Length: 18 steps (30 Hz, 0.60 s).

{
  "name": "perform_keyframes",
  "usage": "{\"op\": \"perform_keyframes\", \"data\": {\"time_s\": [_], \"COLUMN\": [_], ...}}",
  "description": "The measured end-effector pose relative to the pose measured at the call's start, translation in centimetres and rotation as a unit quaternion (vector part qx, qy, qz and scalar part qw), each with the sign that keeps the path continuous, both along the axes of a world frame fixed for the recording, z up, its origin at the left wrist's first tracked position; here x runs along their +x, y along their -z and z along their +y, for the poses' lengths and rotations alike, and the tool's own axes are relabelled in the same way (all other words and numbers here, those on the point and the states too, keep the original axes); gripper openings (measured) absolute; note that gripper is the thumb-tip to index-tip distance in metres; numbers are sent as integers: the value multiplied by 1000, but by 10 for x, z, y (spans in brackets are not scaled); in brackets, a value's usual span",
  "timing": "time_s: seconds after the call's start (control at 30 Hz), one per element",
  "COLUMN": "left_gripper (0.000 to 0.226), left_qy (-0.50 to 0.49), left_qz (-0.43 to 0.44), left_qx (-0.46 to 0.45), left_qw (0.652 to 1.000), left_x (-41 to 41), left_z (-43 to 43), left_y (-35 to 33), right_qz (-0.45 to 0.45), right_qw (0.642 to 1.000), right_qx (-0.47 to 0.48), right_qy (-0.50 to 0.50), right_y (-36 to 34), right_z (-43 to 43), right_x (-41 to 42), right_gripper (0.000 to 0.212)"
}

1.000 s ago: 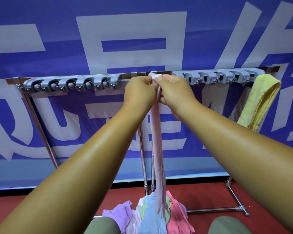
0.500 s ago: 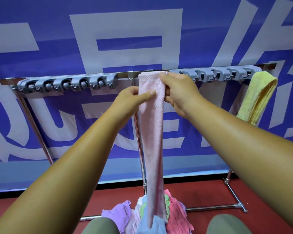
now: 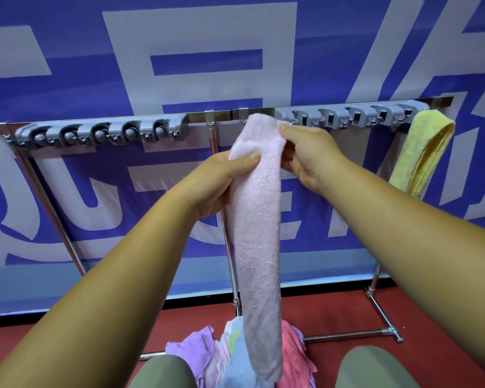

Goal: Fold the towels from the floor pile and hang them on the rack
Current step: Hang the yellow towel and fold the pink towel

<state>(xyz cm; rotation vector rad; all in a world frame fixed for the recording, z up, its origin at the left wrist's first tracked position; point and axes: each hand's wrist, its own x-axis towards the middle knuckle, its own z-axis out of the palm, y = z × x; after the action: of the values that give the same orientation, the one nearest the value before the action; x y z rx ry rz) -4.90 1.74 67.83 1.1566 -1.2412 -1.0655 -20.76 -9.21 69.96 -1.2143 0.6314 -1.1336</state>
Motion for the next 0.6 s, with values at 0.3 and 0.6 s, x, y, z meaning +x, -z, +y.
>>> {"op": "perform_keyframes", "data": {"time_s": [0.3, 0.6], "left_gripper": [35, 41], "left_qy": [-84, -177], "left_qz": [109, 243], "left_qx": [38, 173], "left_qw": [990, 938], "left_x": [-6, 28], "left_z": [-18, -51], "left_y": [-16, 41], "right_qz": [68, 80], "right_qw": [976, 967], "right_qx": [119, 132], "right_qy": [-170, -204], "right_y": [70, 110], "right_z": [25, 42], "right_x": [-11, -15], "right_gripper": [69, 48]}}
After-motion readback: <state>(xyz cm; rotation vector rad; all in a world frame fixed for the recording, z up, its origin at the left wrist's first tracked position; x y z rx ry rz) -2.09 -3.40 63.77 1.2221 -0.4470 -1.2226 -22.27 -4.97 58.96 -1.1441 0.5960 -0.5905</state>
